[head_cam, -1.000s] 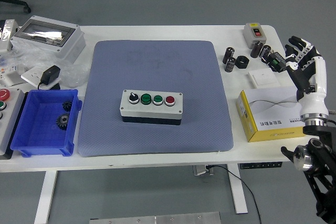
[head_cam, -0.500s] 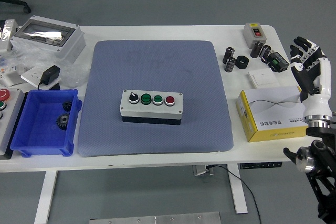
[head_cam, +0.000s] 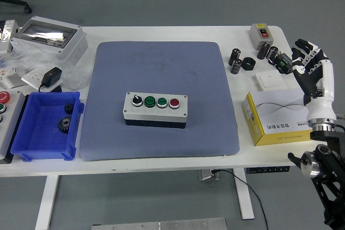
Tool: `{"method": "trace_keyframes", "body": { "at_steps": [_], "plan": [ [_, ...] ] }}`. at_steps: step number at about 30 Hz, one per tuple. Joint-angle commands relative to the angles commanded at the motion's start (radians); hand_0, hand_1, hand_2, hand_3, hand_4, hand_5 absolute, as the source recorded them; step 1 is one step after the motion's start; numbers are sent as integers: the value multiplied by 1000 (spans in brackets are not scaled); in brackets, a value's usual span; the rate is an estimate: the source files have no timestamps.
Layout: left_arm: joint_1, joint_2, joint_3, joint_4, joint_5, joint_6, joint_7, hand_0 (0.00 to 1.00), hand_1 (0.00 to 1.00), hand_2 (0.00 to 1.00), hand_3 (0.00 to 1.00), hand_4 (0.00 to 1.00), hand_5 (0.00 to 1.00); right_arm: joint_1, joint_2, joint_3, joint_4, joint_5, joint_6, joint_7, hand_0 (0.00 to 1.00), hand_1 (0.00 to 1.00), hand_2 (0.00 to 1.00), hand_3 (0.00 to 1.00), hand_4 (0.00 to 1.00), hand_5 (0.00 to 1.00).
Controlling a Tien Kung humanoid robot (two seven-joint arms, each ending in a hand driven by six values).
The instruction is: Pick up the button,place it on the desk,press the button,press the button
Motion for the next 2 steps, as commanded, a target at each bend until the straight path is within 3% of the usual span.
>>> {"method": "trace_keyframes", "body": {
  "at_steps": [2],
  "plan": [
    [2, -1, 1, -3, -3, 2, 7, 663, 565, 506, 577, 418, 80, 1, 1, -7, -1, -3, 3, -2, 804, 752, 776, 721, 616, 356]
  ]
}}
